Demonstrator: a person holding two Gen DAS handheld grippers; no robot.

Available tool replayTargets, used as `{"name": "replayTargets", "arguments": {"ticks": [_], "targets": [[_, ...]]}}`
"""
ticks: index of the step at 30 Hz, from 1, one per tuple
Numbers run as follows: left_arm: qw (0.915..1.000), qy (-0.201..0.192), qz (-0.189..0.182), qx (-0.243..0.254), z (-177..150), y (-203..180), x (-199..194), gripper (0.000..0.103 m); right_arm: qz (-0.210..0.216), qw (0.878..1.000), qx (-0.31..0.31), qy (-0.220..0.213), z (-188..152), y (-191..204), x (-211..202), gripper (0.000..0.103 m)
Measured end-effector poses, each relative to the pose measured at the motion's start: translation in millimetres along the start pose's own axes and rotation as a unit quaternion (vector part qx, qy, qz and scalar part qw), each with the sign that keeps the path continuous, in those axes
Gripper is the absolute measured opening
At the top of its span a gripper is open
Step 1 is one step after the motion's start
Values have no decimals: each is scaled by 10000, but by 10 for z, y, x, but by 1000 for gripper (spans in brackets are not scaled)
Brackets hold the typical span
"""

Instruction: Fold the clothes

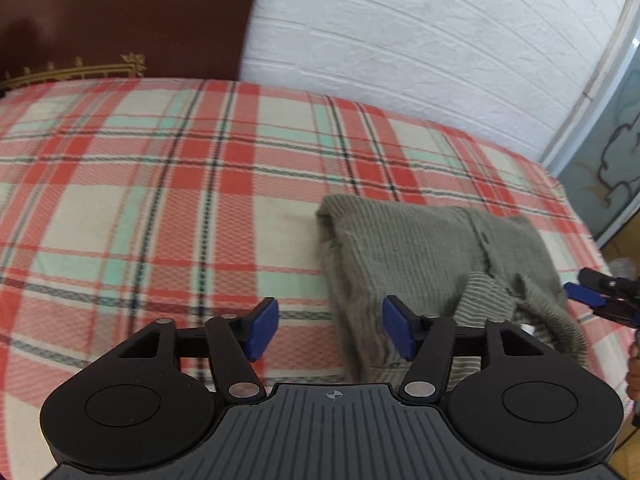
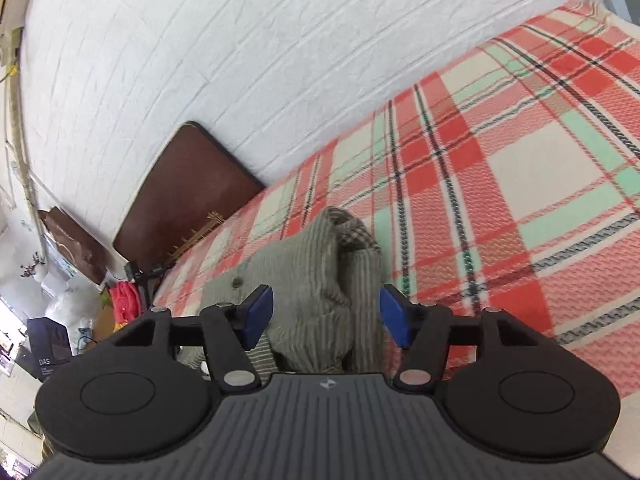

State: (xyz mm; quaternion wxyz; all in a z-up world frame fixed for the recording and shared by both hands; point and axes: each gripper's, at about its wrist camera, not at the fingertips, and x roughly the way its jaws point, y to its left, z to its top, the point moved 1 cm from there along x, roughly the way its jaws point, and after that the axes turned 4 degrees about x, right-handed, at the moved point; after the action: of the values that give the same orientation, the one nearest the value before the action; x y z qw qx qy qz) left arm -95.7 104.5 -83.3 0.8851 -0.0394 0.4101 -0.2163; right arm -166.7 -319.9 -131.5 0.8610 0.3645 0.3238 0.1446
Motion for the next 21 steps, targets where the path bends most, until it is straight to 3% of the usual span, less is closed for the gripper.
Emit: {"name": "replayTargets", "arguments": {"ticks": [2,5,9,11,21], "targets": [[9993,70,-335,-164,-22,39,58,74,28,9993,254,263,39,-91,56,66],[9931,261,-770,-841,-51,189,176,84,159,9949,704,702,77,-206,126,68],[9872,548,-864,-1224,-119,288,324,85,152,9856,1034,1330,120,-263,190,72],[9876,578,-861,-1180,-147,293,379,85,77,9806,1152,1582,127,-300,233,72],[9777,371,-1475,-1446,-153,250,542,87,539,9737,1376,1732,115,-308,536,70]]}}
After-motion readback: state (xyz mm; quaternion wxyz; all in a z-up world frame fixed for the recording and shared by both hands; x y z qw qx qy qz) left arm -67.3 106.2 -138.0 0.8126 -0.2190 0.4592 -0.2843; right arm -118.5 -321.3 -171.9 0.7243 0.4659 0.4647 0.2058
